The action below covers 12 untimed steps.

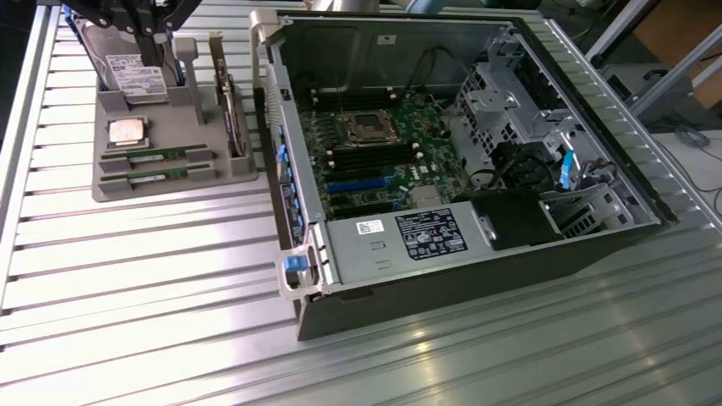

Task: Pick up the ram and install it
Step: 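Pick up the ram and move it above insertion slot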

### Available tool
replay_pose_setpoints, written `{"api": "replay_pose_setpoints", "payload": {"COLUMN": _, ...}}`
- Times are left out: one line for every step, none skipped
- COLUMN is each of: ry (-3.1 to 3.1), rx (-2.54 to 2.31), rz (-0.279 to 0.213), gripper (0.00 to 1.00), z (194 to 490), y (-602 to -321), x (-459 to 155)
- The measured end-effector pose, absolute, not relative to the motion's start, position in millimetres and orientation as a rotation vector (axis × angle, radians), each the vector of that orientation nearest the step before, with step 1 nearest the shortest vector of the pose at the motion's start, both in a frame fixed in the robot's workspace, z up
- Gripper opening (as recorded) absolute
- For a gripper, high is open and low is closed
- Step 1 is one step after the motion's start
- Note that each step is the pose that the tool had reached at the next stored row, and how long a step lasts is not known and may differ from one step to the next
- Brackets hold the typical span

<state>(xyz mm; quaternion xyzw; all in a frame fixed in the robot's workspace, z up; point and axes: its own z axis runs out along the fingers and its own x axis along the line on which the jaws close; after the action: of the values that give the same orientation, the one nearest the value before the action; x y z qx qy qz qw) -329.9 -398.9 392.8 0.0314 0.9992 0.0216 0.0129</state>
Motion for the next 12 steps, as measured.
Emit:
{"api": "replay_pose_setpoints", "payload": {"ry": 3.114, "rx": 0.082, "rz": 0.068, "gripper": 0.10, "z": 392.8, "y": -398.9, "x": -329.8}}
{"api": "replay_pose_setpoints", "payload": {"ry": 3.115, "rx": 0.067, "rz": 0.068, "gripper": 0.10, "z": 392.8, "y": -398.9, "x": -329.8}}
{"api": "replay_pose_setpoints", "payload": {"ry": 3.115, "rx": 0.046, "rz": 0.068, "gripper": 0.10, "z": 392.8, "y": -398.9, "x": -329.8}}
{"api": "replay_pose_setpoints", "payload": {"ry": 3.116, "rx": 0.006, "rz": 0.069, "gripper": 0.10, "z": 392.8, "y": -398.9, "x": -329.8}}
{"api": "replay_pose_setpoints", "payload": {"ry": 3.117, "rx": -0.045, "rz": 0.069, "gripper": 0.10, "z": 392.8, "y": -398.9, "x": -329.8}}
{"api": "replay_pose_setpoints", "payload": {"ry": 3.116, "rx": -0.088, "rz": 0.070, "gripper": 0.10, "z": 392.8, "y": -398.9, "x": -329.8}}
{"api": "replay_pose_setpoints", "payload": {"ry": 3.116, "rx": -0.122, "rz": 0.070, "gripper": 0.10, "z": 392.8, "y": -398.9, "x": -329.8}}
{"api": "replay_pose_setpoints", "payload": {"ry": 3.115, "rx": -0.154, "rz": 0.071, "gripper": 0.10, "z": 392.8, "y": -398.9, "x": -329.8}}
{"api": "replay_pose_setpoints", "payload": {"ry": 3.114, "rx": -0.183, "rz": 0.071, "gripper": 0.10, "z": 392.8, "y": -398.9, "x": -329.8}}
{"api": "replay_pose_setpoints", "payload": {"ry": 3.112, "rx": -0.218, "rz": 0.071, "gripper": 0.10, "z": 392.8, "y": -398.9, "x": -329.8}}
{"api": "replay_pose_setpoints", "payload": {"ry": 3.109, "rx": -0.257, "rz": 0.072, "gripper": 0.10, "z": 392.8, "y": -398.9, "x": -329.8}}
{"api": "replay_pose_setpoints", "payload": {"ry": 3.107, "rx": -0.287, "rz": 0.072, "gripper": 0.10, "z": 392.8, "y": -398.9, "x": -329.8}}
